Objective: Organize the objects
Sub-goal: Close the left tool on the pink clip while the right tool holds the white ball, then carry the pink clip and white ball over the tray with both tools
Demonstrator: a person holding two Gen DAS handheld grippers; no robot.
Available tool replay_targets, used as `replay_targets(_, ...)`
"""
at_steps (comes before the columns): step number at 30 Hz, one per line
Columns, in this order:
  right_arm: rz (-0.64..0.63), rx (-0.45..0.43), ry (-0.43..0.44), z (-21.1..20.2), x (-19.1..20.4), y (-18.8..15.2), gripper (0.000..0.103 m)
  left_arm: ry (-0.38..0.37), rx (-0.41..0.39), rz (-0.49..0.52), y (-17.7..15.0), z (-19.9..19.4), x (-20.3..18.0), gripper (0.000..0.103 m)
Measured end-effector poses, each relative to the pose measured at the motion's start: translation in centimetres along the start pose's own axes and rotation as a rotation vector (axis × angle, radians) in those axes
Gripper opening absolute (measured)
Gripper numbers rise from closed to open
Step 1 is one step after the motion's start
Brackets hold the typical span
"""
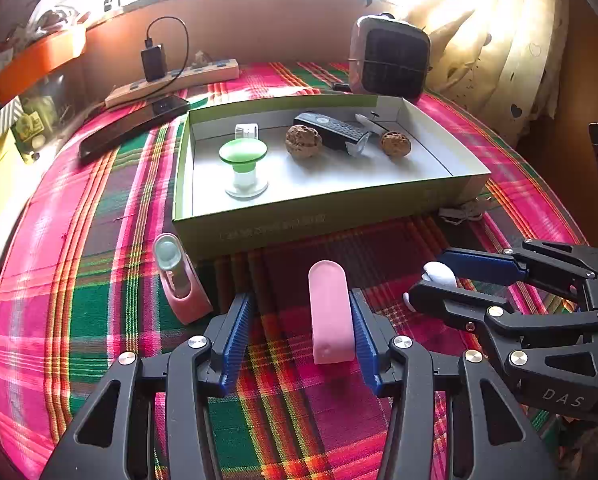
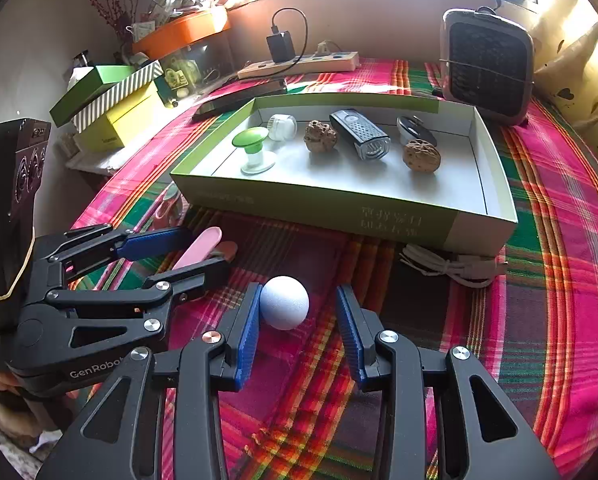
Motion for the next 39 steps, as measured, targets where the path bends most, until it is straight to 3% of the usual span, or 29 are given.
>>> replay_targets(4,-0.008,0.000,0.001,-0.01,0.18,-0.09,0.038,0.019,-0.005,0.004,-0.03,-0.02,0.02,0.040)
replay_targets(10,-0.014,-0.003,0.032,0.00,0.46,-0.10,0.025,0.034,-0.005,-0.006,0.07,-0.02,0.40,0.028)
replay_targets(17,-0.015,-0.003,0.030,-0.03,0.53,-0.14,0.024,0.043,-0.008,-0.010,0.06,-0.01,0.70,0.017)
replay_targets(39,-0.015,-0.003,0.029,-0.08,0.64,-0.14,0.024,0.043,-0.008,-0.011,0.12,-0.03,0.78,0.016)
Point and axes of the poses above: each gripper's, at about its wrist camera, not at the fingertips, and z roughly the way its jaws point, x to its left, y to its top, the point moved 3 cm from there along z, roughly the way its jaws point, and after that the axes turned 3 degrees about y, right-handed, at the moved point
